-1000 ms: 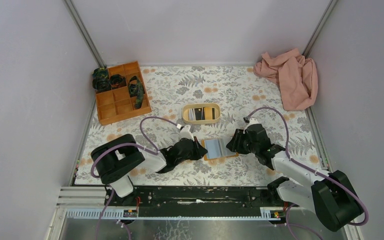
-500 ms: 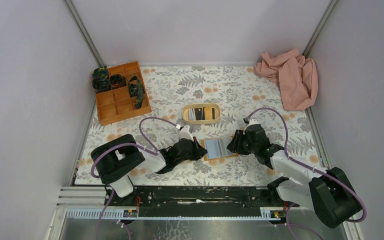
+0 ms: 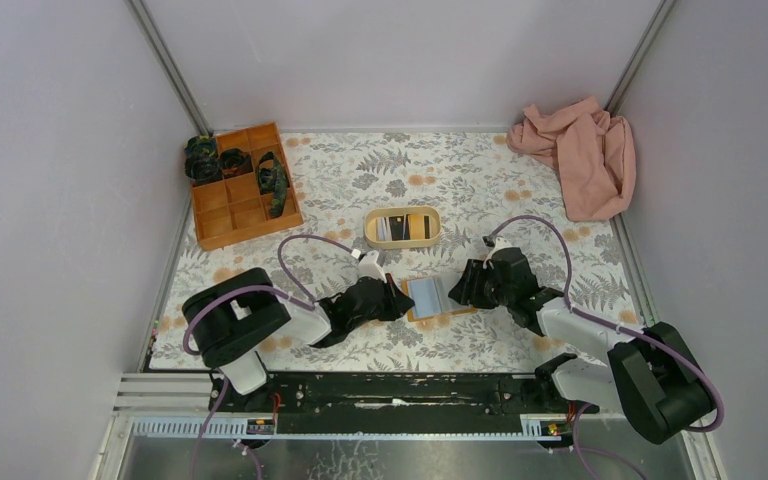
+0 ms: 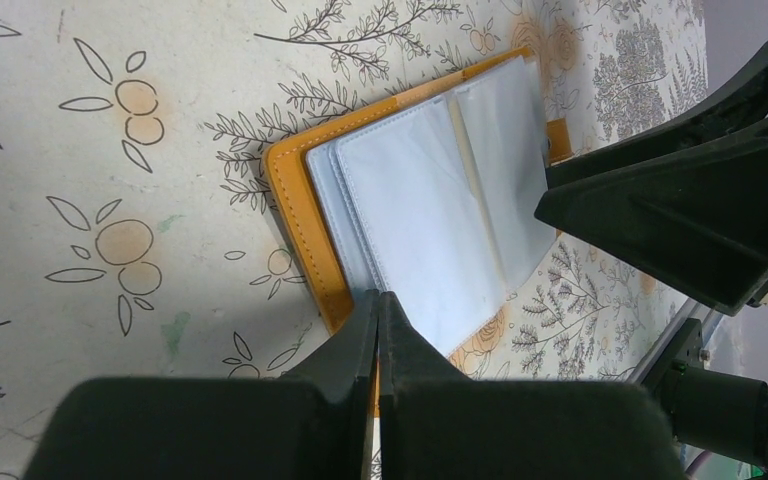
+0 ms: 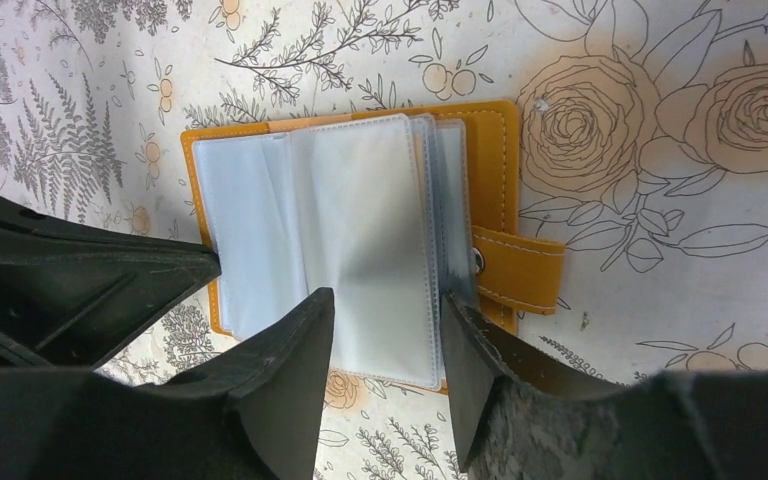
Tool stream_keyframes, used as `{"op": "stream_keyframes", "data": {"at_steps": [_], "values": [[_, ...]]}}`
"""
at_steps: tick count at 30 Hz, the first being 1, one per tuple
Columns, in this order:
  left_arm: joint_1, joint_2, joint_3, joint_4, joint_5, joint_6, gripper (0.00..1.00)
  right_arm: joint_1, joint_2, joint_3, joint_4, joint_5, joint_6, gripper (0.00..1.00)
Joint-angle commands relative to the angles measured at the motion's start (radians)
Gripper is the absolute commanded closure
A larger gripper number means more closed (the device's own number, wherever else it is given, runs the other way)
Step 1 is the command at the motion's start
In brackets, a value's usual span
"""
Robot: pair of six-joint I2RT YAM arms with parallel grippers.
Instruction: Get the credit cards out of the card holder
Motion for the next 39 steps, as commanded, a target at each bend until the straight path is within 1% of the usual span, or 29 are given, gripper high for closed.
{"op": "stream_keyframes", "data": {"at_steps": [1,11,14,21,25,30,35,39], "values": [[0.005,0.042,-0.017,-0.029,0.011,0.013,1.00,-0.001,-0.006,-0.012,0.049,-0.091,0.012,0.49],[0.005,0.075,-0.002,-0.015,0.023,0.013,1.00,0.012,-0.130,0.014,-0.030,-0.081,0.008,0.50],[0.006,0.082,0.000,-0.009,0.029,0.012,1.00,0.021,-0.141,0.018,-0.038,-0.081,0.011,0.50],[0.004,0.096,0.008,-0.007,0.034,0.013,1.00,0.075,-0.140,0.024,-0.038,-0.061,0.026,0.50],[0.006,0.114,0.013,0.004,0.041,0.012,1.00,0.145,-0.139,0.042,-0.041,-0.023,0.039,0.50],[0.005,0.127,0.020,0.006,0.048,0.012,1.00,0.210,-0.095,0.055,-0.018,0.004,0.052,0.50],[0.006,0.124,0.015,0.003,0.045,0.012,1.00,0.235,-0.048,0.067,-0.002,0.018,0.044,0.50],[0.006,0.124,0.018,-0.005,0.044,0.014,1.00,0.235,-0.057,0.082,-0.043,0.062,0.027,0.50]]}}
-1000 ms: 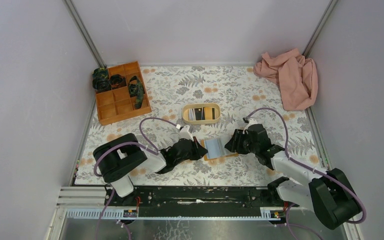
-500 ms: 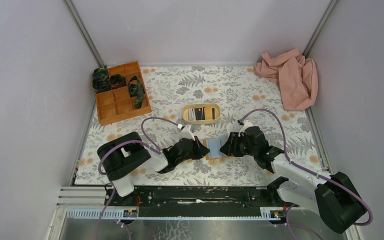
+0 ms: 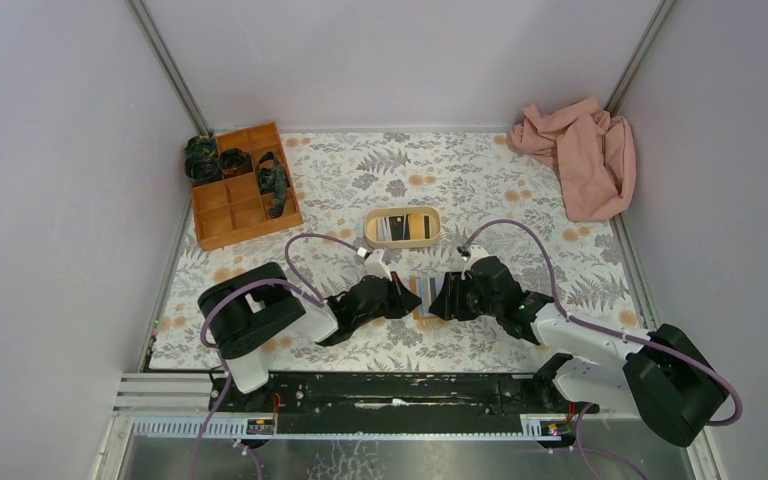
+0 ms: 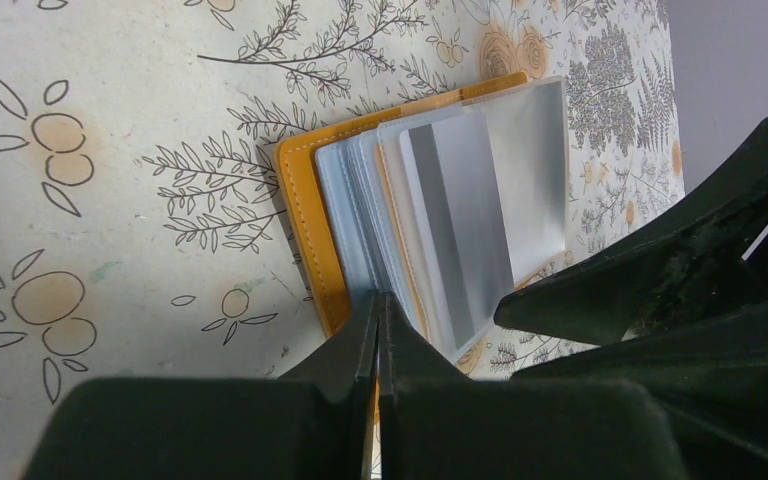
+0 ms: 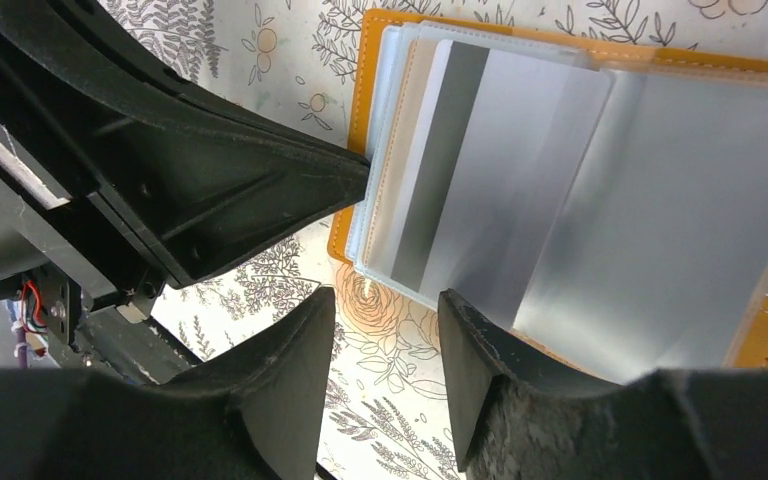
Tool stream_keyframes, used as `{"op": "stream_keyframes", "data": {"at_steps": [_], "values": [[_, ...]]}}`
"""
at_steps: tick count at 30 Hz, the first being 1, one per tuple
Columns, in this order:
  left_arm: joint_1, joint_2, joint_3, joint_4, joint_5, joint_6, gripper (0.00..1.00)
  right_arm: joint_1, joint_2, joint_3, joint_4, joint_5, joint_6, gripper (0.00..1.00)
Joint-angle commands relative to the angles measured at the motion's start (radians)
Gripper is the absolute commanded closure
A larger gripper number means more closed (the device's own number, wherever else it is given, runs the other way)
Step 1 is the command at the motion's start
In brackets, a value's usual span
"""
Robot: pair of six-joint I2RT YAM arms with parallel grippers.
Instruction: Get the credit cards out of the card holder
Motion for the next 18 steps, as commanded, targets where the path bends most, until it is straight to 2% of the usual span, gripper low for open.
{"op": "stream_keyframes", "data": {"at_steps": [1,7,13,18], "values": [[0.004,0.039,-0.012,-0.109,0.010,0.024,1.00,0.008,-0.026,0.060,-0.017,0.071,-0.011,0.50],[0.005,0.036,-0.016,-0.102,0.014,0.022,1.00,-0.006,-0.064,0.087,-0.082,0.155,-0.045,0.52],[0.006,0.005,-0.038,-0.110,0.005,0.024,1.00,-0.081,-0.037,0.063,-0.059,0.110,-0.045,0.55],[0.006,0.000,-0.046,-0.111,0.003,0.025,1.00,-0.093,-0.005,0.053,-0.037,0.085,-0.047,0.60]]}}
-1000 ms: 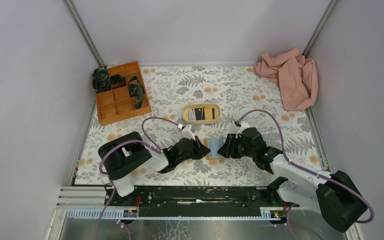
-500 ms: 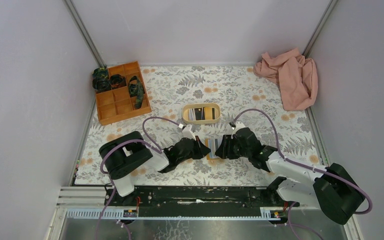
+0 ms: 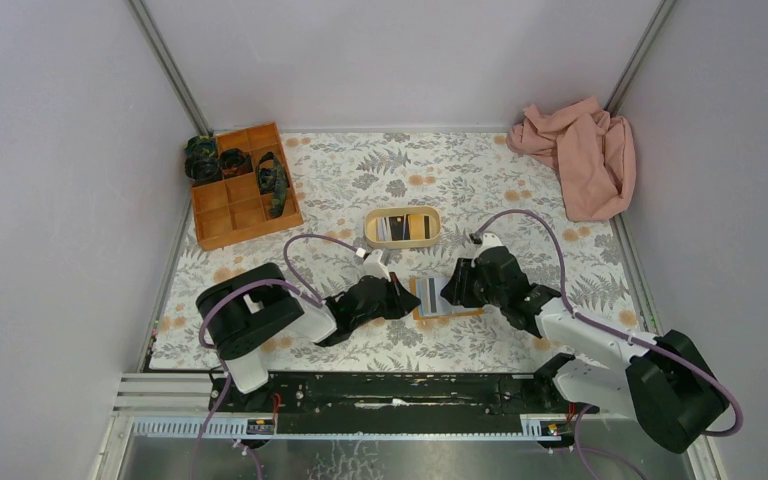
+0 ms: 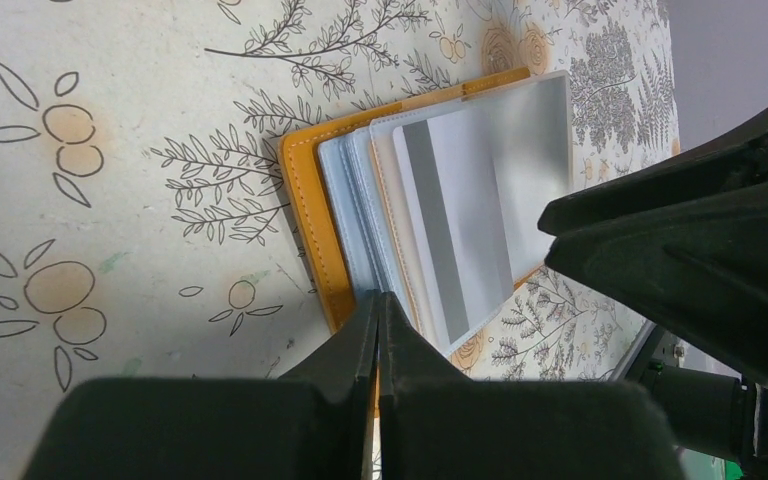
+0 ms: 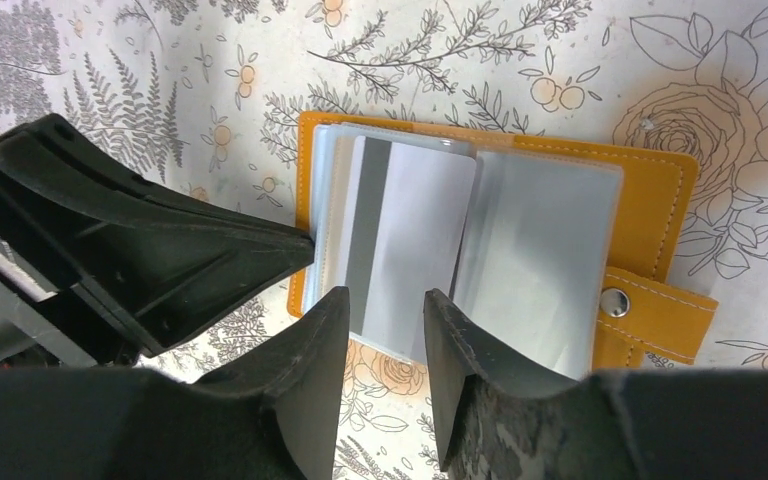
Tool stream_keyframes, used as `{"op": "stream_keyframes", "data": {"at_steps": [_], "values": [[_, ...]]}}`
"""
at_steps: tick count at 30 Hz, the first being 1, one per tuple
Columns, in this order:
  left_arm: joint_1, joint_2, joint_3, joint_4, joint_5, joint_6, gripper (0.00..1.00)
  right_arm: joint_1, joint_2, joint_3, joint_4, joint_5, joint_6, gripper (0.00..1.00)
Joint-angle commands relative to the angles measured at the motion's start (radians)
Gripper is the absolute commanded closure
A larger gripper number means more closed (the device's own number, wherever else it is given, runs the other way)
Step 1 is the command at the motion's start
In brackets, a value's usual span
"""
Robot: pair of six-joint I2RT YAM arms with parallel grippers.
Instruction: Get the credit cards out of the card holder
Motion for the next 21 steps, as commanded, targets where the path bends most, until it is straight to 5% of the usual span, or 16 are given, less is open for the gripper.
{"op": "stream_keyframes", "data": {"at_steps": [1,21], "values": [[0.003,0.011,-0.036,-0.107,0.000,0.027,1.00,-0.008,0.029,0.000,0.025,-0.010,-0.015,0.60],[0.007,-0.007,-0.054,-0.105,0.002,0.025,1.00,-0.044,0.119,-0.059,0.151,-0.119,0.021,0.61]]}}
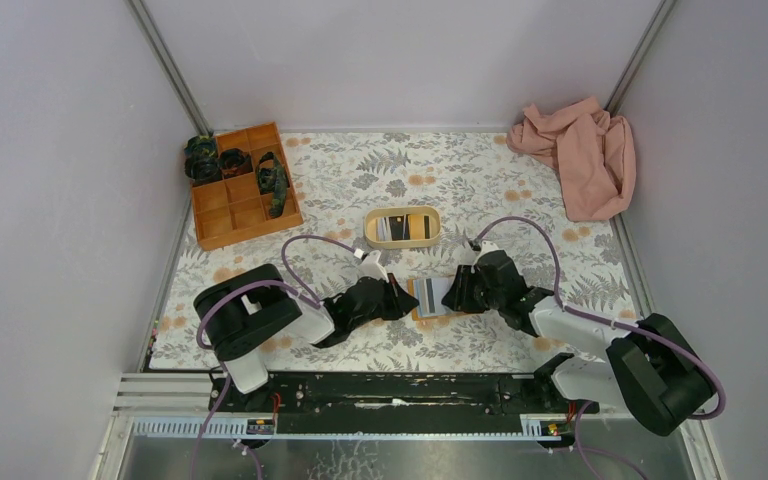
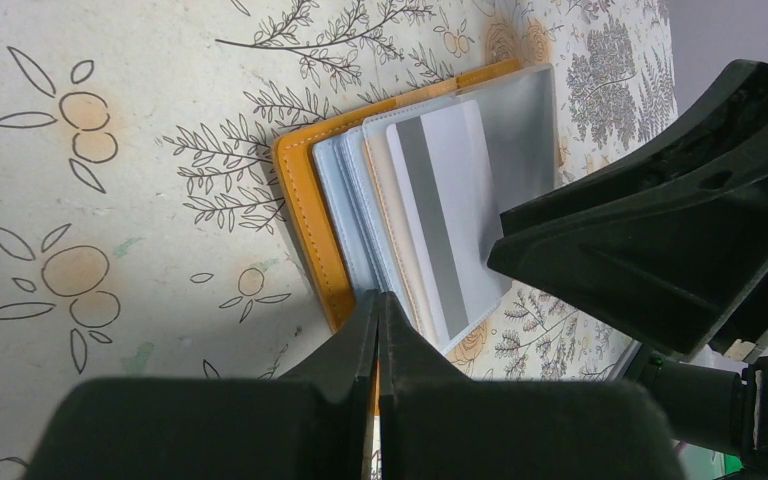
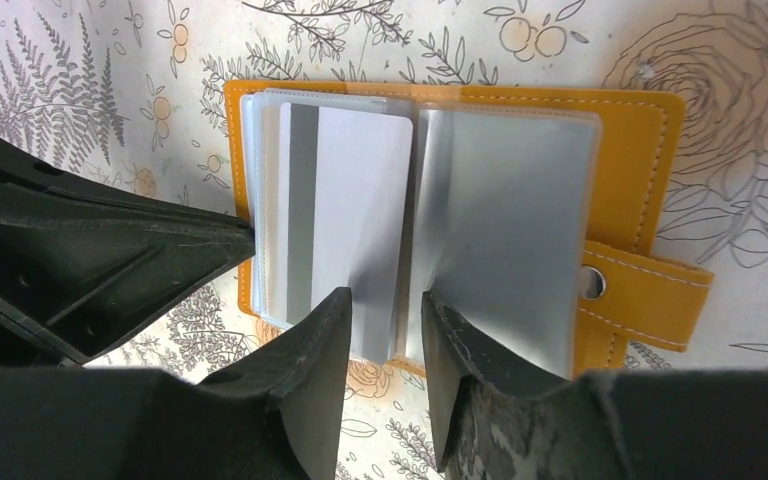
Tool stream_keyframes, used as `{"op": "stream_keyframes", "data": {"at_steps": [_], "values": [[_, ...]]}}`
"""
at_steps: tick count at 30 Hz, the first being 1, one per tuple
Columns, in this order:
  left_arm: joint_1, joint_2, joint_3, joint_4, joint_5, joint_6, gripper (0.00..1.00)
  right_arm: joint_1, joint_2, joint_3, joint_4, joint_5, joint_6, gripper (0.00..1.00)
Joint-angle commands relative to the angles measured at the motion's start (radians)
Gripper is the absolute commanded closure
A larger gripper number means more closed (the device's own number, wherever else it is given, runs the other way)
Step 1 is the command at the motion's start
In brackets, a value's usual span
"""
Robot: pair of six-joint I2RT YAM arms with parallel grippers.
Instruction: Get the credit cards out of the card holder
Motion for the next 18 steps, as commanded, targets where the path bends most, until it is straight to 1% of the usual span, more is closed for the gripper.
{"op": "stream_keyframes", "data": {"at_steps": [1,6,9,13,15,16,18], "values": [[0.006,0.009,-0.033,-0.113,0.002,0.025,1.00,-0.013,0.028,-0.016,0.099,-0.089,0.023,0.62],[0.006,0.018,-0.033,-0.112,0.001,0.025,1.00,-0.014,0.001,-0.031,0.128,-0.110,0.036,0.73],[0.007,0.025,-0.032,-0.105,0.004,0.023,1.00,-0.016,-0.029,-0.030,0.107,-0.092,0.031,0.83],[0.007,0.029,-0.029,-0.102,0.008,0.023,1.00,-0.022,-0.055,-0.026,0.072,-0.071,0.018,0.91],[0.007,0.026,-0.030,-0.102,0.007,0.023,1.00,-0.026,-0.067,-0.026,0.059,-0.061,0.013,0.98],[0.007,0.023,-0.031,-0.103,0.006,0.023,1.00,-0.028,-0.075,-0.026,0.052,-0.056,0.012,1.00],[0.007,0.019,-0.033,-0.106,0.005,0.023,1.00,-0.033,-0.095,-0.033,0.045,-0.043,0.013,1.00]]}}
